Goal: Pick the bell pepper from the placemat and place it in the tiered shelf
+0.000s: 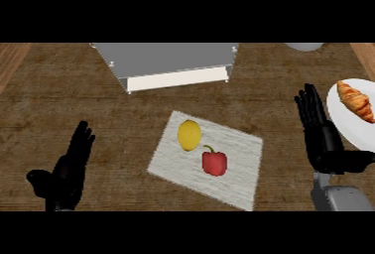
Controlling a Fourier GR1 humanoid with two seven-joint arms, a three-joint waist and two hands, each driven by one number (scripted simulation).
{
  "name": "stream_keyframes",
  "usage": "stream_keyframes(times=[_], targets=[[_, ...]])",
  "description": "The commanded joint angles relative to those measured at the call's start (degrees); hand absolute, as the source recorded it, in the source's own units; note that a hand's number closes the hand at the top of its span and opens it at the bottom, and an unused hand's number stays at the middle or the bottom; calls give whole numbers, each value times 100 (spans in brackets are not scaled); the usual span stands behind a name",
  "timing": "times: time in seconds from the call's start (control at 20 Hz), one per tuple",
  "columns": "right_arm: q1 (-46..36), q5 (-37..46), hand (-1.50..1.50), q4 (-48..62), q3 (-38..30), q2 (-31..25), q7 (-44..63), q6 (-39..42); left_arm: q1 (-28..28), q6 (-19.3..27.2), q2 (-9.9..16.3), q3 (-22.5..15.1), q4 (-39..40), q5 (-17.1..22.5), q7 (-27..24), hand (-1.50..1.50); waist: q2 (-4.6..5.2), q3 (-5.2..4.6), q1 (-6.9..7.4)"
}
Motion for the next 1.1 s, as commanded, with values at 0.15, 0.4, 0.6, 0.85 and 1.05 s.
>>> stream_keyframes(times=[0.15,0.4,0.6,0.85,1.05], targets=[[918,543,150,-1069,-321,-234,-534,-621,-132,-561,451,440,435,490,849,0,-145,-69,-278],[1792,1218,150,-312,-682,-296,503,-1565,-190,-888,411,321,642,788,1312,0,-98,-71,-301],[2610,881,-150,-1413,-385,127,-204,-1164,-728,-1313,269,568,1353,707,1293,0,-117,-68,-186],[3017,1259,-150,-1714,253,-187,-532,-501,-584,-1213,180,518,1251,548,1291,0,-120,-67,-152],[3485,1520,-150,-3061,630,-623,570,-210,-684,-1351,72,551,1468,563,1276,0,-121,-74,-169]])
